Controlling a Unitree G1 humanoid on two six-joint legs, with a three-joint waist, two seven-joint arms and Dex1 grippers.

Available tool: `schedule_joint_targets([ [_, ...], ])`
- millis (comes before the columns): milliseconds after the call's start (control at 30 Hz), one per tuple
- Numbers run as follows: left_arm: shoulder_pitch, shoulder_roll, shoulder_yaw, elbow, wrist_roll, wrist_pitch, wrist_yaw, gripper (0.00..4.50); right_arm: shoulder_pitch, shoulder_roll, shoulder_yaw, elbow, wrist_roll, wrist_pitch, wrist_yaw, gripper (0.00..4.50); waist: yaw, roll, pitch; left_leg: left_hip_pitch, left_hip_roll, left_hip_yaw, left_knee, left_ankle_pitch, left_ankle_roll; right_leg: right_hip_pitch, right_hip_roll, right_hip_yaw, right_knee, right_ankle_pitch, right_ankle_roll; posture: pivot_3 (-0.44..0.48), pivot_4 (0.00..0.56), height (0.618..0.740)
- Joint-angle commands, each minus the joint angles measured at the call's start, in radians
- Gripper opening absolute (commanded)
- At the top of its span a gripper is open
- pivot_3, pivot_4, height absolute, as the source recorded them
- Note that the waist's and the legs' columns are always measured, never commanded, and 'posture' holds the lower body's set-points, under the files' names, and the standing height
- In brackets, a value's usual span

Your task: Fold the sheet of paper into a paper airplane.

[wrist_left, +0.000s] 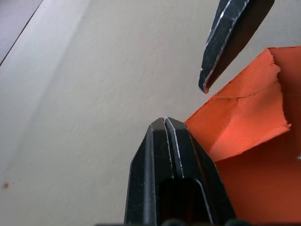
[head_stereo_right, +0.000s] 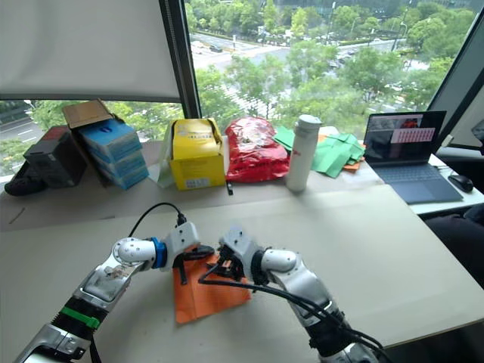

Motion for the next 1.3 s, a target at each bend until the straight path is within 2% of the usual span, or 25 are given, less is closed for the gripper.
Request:
schedule_joint_targets([
  [33,0.025,0.006,-0.02,0.04,0.034,0.012,-0.003,0.0,-0.046,0.025,-0.094,-0.053,0.099,0.055,-0.002,2.57,0.0,0.0,0.0,0.0,0.0,0.0,0.0,0.0,0.0,0.0,0.0,0.0,0.0,0.0,0.0,0.0,0.15,0.74],
  [67,0.024,0.006,-0.02,0.041,0.034,0.011,-0.003,0.0,-0.054,0.028,-0.101,-0.05,0.108,0.062,-0.006,2.57,0.0,0.0,0.0,0.0,0.0,0.0,0.0,0.0,0.0,0.0,0.0,0.0,0.0,0.0,0.0,0.0,0.15,0.74],
  [100,0.023,0.006,-0.019,0.044,0.034,0.01,-0.003,0.0,-0.061,0.028,-0.098,-0.035,0.104,0.061,-0.013,2.34,0.0,0.0,0.0,0.0,0.0,0.0,0.0,0.0,0.0,0.0,0.0,0.0,0.0,0.0,0.0,0.0,0.15,0.74],
  [333,0.017,0.003,-0.015,0.046,0.034,0.007,0.0,0.0,-0.055,-0.01,0.033,0.066,0.01,-0.004,-0.035,0.05,-0.001,0.0,0.0,0.0,0.0,0.0,0.0,0.0,0.0,0.0,0.0,0.0,0.001,0.0,0.0,0.0,0.15,0.74],
  [667,0.024,0.002,-0.013,0.037,0.034,0.009,0.005,0.0,-0.092,0.01,0.1,0.24,-0.07,-0.073,-0.06,0.05,-0.001,0.0,0.0,0.0,0.0,0.0,0.0,0.0,0.0,0.0,0.0,0.0,0.001,0.0,0.0,0.0,0.15,0.74],
  [833,0.028,0.002,-0.011,0.031,0.035,0.009,0.007,0.0,-0.101,-0.003,0.137,0.298,-0.106,0.005,-0.049,0.05,-0.002,0.0,-0.001,0.001,0.0,0.001,0.0,0.0,0.0,0.0,0.0,0.0,0.001,0.0,0.0,0.0,0.15,0.74],
  [1100,0.034,0.0,-0.009,0.019,0.034,0.014,0.013,0.0,-0.088,-0.034,0.163,0.276,-0.1,0.067,-0.025,0.05,-0.001,0.0,-0.002,0.01,0.0,0.0,-0.003,-0.001,0.002,0.01,0.0,0.001,-0.001,0.0,0.0,0.0,0.15,0.74],
  [1167,0.036,0.001,-0.009,0.017,0.034,0.014,0.014,0.0,-0.08,-0.042,0.162,0.258,-0.095,0.075,-0.024,0.05,-0.001,0.0,-0.002,0.015,0.001,0.0,-0.004,-0.004,0.007,0.015,0.0,0.001,-0.004,0.0,0.0,0.0,0.15,0.74],
  [1300,0.039,0.003,-0.01,0.016,0.035,0.014,0.014,0.0,-0.053,-0.063,0.157,0.206,-0.086,0.107,-0.025,0.05,0.0,0.0,-0.002,0.015,0.001,0.0,-0.004,-0.004,0.006,0.015,0.0,0.0,-0.004,0.0,0.0,0.0,0.15,0.74],
])
